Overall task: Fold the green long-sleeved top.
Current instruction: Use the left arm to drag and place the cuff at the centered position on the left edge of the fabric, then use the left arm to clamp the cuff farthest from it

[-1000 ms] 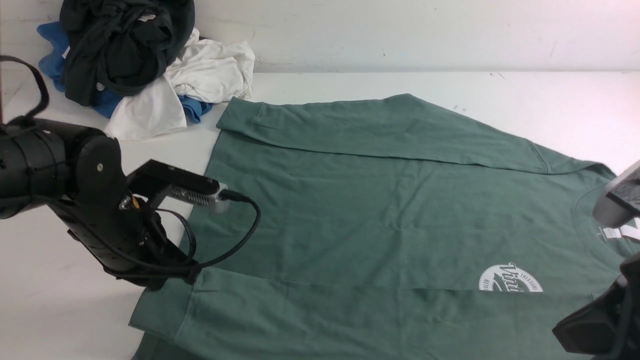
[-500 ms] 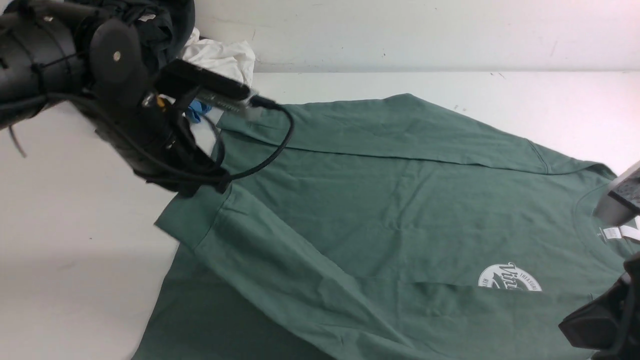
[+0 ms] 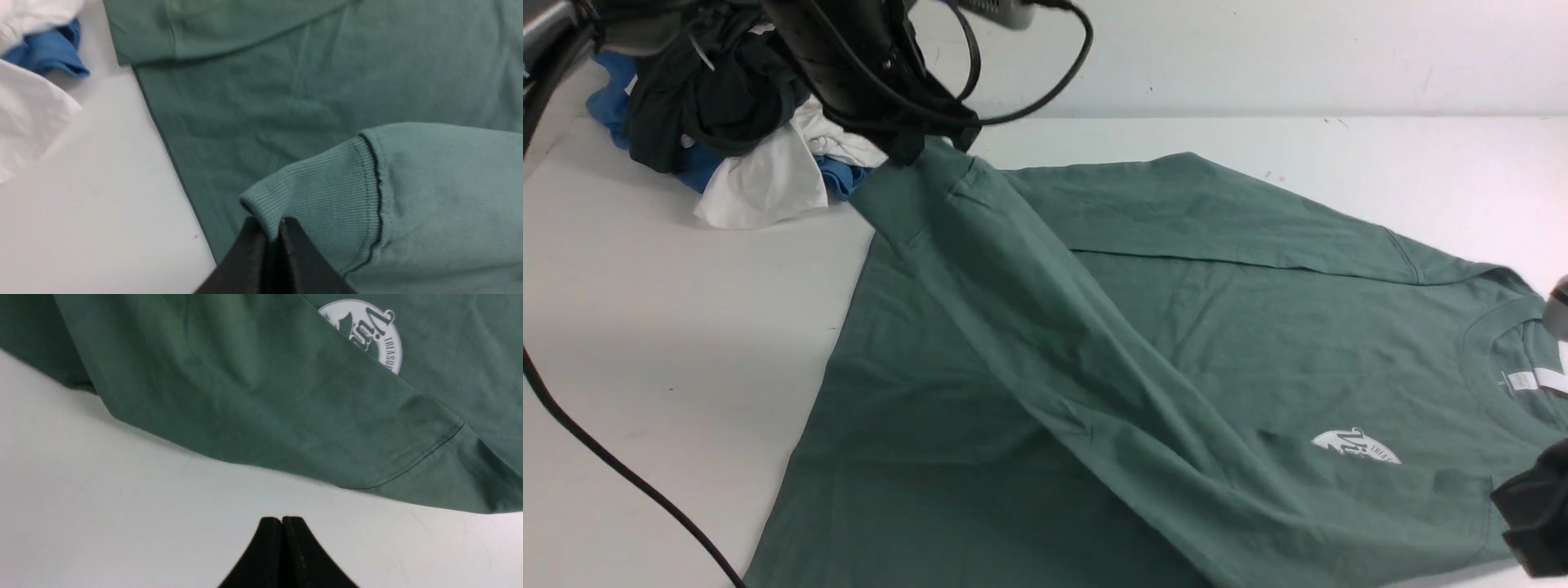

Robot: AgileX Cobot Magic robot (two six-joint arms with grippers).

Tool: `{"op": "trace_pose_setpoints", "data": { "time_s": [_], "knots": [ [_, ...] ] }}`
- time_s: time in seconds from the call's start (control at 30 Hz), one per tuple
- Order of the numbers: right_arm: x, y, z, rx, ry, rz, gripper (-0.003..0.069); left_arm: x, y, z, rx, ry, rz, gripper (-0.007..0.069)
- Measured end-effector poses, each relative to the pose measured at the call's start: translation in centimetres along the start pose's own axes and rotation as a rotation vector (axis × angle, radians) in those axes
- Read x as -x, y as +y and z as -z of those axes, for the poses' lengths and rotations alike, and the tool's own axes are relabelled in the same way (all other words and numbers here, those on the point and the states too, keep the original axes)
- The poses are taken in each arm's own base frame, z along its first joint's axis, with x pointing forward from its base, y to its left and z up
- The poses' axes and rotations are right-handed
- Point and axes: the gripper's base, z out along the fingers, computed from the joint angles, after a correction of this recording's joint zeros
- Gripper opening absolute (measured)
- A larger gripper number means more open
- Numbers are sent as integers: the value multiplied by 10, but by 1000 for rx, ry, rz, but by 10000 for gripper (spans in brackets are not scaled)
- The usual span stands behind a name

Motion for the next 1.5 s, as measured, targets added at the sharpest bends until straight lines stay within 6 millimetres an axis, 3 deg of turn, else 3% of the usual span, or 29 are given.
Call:
{"op": "trace_pose_setpoints", "data": {
  "time_s": [0.13, 0.27, 0.6, 0.8, 0.97, 1.07, 1.1, 1.17, 1.33, 1.5],
  "knots": [
    [5, -14, -11, -29, 15, -96, -15, 5, 1, 9, 6, -27, -7, 2],
    [11, -20, -23, -14, 23, -137, -15, 5, 4, -5, 14, 2, -8, 2],
    [17, -20, -36, 20, 37, -129, -15, -15, 28, -128, 22, 188, 44, 2],
    [17, -20, -36, 24, 36, -132, -15, -29, 38, -167, 26, 252, 75, 48],
    [17, -19, -36, 26, 35, -133, -15, -31, 45, -177, 43, 255, 102, 213],
    [17, -19, -36, 26, 36, -133, -15, -24, 54, -168, 74, 227, 145, 305],
    [17, -19, -35, 27, 38, -134, -15, -16, 64, -157, 94, 193, 195, 369],
    [17, -19, -35, 29, 44, -134, -15, -9, 72, -146, 102, 154, 242, 416],
    [21, -20, -30, 29, 38, -131, -15, 4, 86, -132, 52, 36, 335, 456],
    [38, -23, -14, 11, -57, -124, -15, 5, 86, -167, -9, -37, 408, 458]
  ]
}}
